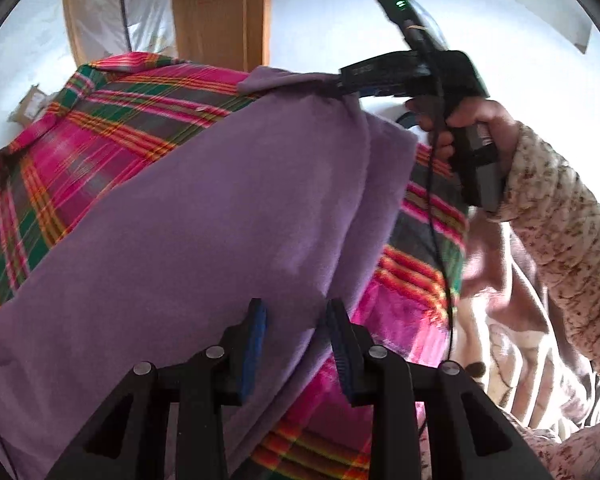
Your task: Fold clothes
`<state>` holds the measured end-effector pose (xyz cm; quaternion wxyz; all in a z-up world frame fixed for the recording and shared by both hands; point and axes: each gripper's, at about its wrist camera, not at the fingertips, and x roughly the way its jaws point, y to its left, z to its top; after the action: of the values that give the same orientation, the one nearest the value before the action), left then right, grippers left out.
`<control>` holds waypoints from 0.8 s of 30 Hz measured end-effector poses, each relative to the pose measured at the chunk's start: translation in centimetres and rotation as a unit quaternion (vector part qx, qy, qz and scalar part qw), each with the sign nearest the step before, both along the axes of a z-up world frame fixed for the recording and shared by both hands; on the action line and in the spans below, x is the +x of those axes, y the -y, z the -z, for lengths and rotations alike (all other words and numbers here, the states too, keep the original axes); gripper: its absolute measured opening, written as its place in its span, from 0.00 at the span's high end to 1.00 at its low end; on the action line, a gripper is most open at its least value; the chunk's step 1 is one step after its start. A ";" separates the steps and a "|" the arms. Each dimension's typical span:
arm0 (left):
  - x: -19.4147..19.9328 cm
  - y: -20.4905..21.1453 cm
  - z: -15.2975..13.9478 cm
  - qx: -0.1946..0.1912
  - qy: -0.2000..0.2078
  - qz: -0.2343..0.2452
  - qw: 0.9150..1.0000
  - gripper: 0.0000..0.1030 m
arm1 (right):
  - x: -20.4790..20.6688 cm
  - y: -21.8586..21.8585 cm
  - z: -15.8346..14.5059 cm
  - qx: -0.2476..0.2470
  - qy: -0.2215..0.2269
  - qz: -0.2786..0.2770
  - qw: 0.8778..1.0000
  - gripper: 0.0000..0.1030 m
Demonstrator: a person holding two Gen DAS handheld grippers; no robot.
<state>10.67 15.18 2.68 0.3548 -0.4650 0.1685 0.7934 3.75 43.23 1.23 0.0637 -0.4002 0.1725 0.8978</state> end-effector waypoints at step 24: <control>-1.2 0.3 -1.6 0.023 -0.028 -0.048 0.998 0.95 | -0.4 -1.1 -2.6 -0.009 -0.052 0.028 0.998 0.94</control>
<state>9.51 14.84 4.33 0.3224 -0.4417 0.1374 0.8259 3.36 44.33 3.80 0.0761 -0.3490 0.1949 0.9135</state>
